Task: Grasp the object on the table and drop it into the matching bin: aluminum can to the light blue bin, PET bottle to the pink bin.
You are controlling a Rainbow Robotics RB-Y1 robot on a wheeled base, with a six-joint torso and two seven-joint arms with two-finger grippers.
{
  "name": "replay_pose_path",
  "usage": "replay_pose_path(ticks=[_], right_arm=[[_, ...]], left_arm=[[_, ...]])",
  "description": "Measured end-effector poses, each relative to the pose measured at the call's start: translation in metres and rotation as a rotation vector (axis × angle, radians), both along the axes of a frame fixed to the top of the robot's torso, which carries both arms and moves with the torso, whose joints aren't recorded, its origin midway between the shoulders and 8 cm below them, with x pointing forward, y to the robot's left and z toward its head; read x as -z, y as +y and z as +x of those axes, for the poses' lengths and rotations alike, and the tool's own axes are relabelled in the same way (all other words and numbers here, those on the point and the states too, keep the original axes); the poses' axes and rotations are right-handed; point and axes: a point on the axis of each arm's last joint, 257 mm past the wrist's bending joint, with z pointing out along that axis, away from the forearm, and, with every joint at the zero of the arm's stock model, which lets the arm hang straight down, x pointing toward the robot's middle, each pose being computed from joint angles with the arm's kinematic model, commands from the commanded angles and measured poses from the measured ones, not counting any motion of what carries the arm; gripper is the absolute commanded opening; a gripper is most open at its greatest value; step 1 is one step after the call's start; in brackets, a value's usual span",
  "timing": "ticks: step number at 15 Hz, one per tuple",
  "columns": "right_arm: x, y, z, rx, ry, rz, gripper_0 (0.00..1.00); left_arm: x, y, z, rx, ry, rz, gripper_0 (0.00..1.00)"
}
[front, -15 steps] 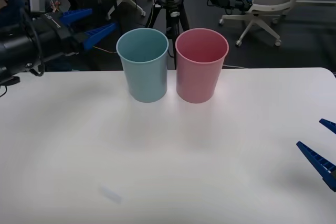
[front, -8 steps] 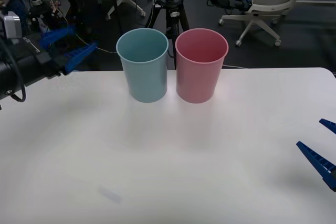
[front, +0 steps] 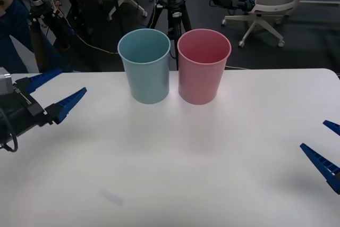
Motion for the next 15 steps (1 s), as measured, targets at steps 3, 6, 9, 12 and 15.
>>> replay_pose_path(ticks=[3, 6, 9, 12, 15], right_arm=[[0.0, 0.0, 0.0, 0.0, 0.0, 0.0, 1.0], [0.0, 0.0, 0.0, 0.0, 0.0, 0.0, 1.0], [0.0, 0.0, 0.0, 0.0, 0.0, 0.0, 1.0], [0.0, 0.0, 0.0, 0.0, 0.0, 0.0, 1.0], [0.0, 0.0, 0.0, 0.0, 0.0, 0.0, 1.0]], left_arm=[[0.023, 0.011, -0.018, -0.047, -0.006, 0.001, 1.0], [0.035, 0.029, -0.037, -0.1, -0.02, 0.018, 1.0], [0.049, 0.047, -0.057, -0.143, 0.004, 0.021, 1.0], [0.056, 0.052, -0.077, -0.155, 0.025, 0.023, 1.0], [0.058, 0.052, -0.086, -0.157, 0.034, 0.023, 1.0]])
